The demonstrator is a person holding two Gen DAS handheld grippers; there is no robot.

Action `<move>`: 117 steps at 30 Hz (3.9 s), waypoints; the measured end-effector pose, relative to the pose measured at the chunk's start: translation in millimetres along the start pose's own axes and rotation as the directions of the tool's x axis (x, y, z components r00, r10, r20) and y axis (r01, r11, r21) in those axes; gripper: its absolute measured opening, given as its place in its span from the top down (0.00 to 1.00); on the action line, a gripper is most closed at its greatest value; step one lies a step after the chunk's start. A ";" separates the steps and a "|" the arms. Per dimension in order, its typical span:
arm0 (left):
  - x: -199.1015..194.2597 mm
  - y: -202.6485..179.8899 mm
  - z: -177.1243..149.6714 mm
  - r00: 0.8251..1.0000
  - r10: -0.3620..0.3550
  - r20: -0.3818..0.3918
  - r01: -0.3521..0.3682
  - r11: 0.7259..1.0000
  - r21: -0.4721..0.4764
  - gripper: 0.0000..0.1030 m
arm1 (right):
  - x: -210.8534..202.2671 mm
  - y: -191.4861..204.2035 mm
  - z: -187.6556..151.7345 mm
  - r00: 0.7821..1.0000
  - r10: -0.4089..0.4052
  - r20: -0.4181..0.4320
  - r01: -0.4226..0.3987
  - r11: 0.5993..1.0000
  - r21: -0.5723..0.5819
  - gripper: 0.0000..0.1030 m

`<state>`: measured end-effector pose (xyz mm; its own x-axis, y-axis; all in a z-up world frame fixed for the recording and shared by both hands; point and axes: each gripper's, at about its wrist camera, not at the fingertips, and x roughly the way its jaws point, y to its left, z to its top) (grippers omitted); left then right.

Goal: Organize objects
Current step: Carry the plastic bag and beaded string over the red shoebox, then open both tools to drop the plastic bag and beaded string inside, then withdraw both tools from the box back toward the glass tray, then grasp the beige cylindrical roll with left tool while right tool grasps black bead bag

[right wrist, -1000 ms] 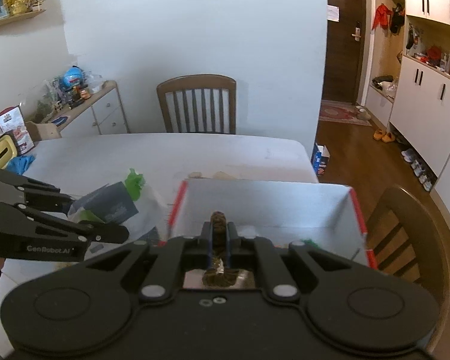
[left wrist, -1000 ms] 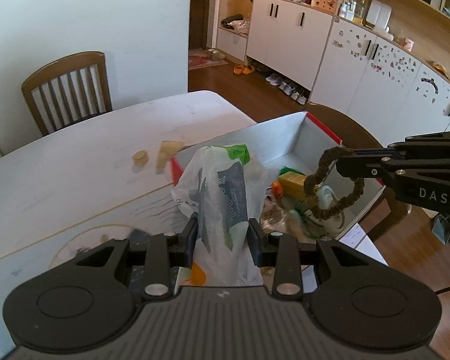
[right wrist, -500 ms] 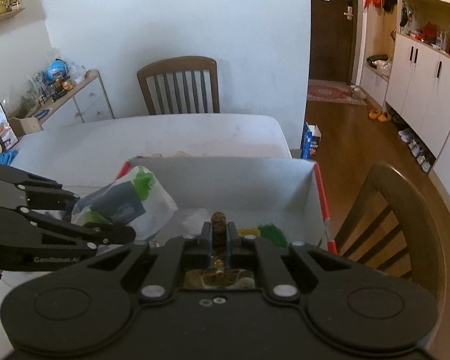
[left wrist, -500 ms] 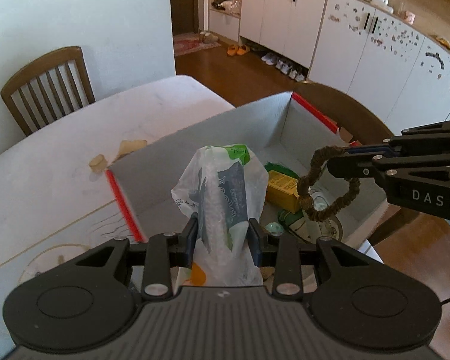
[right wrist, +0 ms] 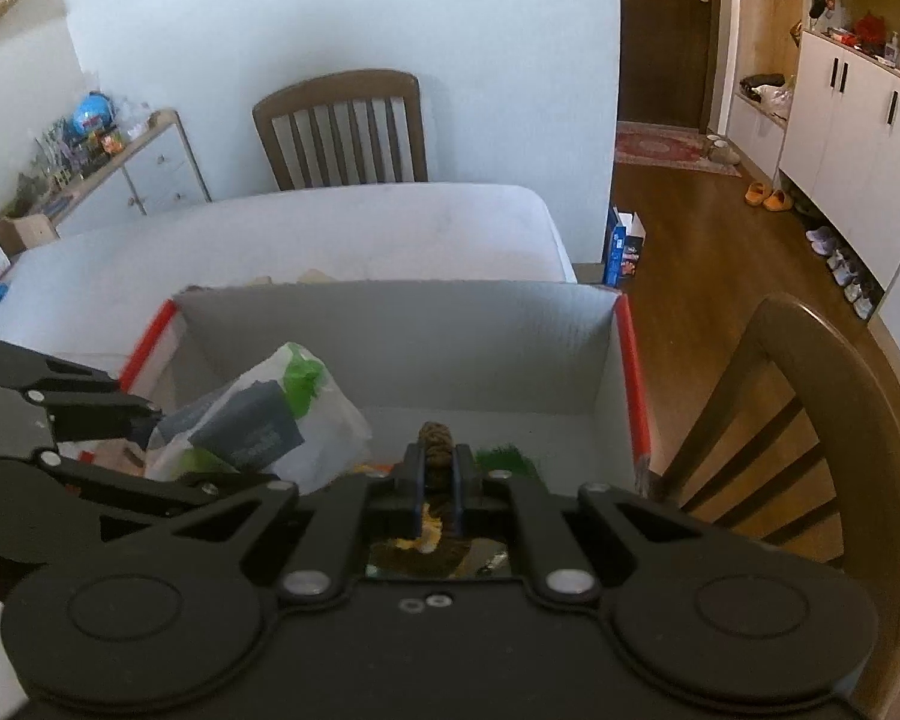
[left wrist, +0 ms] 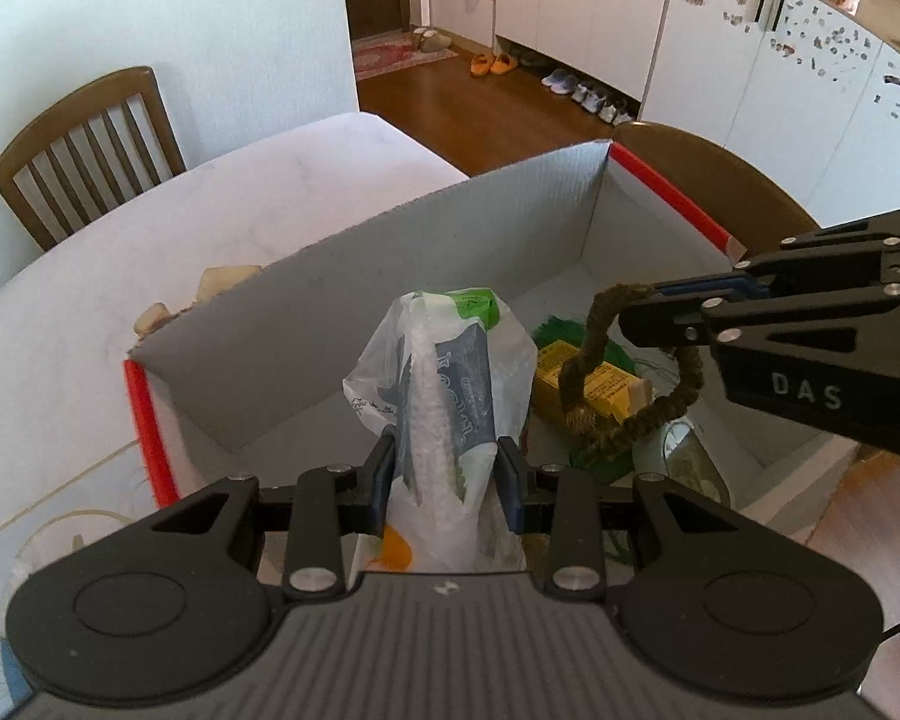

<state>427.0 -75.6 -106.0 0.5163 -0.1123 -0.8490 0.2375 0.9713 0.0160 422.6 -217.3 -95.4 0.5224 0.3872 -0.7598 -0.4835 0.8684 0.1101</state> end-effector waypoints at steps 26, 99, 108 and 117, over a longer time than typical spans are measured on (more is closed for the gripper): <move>15.4 -2.4 -4.0 1.000 -0.011 -0.008 0.011 1.000 -0.019 0.43 | 12.0 7.4 -12.3 0.997 -0.011 -0.074 0.001 0.992 -0.124 0.66; -172.8 250.3 -191.9 0.956 -0.030 0.292 0.083 0.982 -0.171 0.01 | -39.5 275.6 -13.3 0.984 0.119 0.134 -0.111 0.992 -0.062 0.01; -139.5 271.1 -220.7 0.973 -0.022 0.228 0.065 0.981 -0.183 0.01 | 4.8 301.2 -4.1 0.994 0.099 0.053 -0.094 0.991 -0.100 0.01; -105.1 272.6 -243.8 0.984 -0.044 0.173 0.076 0.980 -0.185 0.01 | 48.7 317.5 4.5 0.996 0.086 -0.018 -0.088 0.982 -0.167 0.03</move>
<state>236.9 252.1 -141.2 0.6397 -0.1894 -0.7449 0.1194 0.9819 -0.1471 297.7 78.7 -94.6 0.4665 0.4548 -0.7587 -0.6382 0.7669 0.0674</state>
